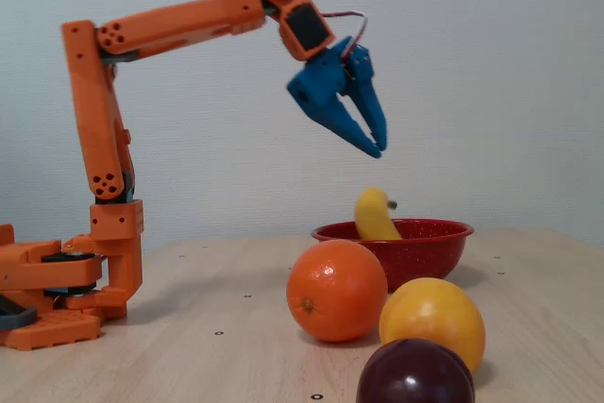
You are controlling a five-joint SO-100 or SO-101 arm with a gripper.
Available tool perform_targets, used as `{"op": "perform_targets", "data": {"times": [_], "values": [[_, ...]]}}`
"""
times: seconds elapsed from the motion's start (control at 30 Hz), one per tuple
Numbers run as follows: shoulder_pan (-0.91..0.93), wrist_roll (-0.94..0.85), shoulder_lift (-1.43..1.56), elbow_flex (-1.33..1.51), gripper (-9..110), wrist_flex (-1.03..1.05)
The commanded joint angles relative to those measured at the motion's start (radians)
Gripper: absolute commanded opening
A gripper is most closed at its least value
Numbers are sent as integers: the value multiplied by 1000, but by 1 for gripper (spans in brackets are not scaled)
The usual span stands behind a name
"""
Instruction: Put banana in the red bowl.
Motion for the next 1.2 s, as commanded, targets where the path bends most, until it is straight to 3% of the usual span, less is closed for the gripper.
{"op": "perform_targets", "data": {"times": [0.0, 1.17], "values": [[25, 40, 152, 8, 0, -18], [201, 60, 1039, 1005, 0, -124]]}}
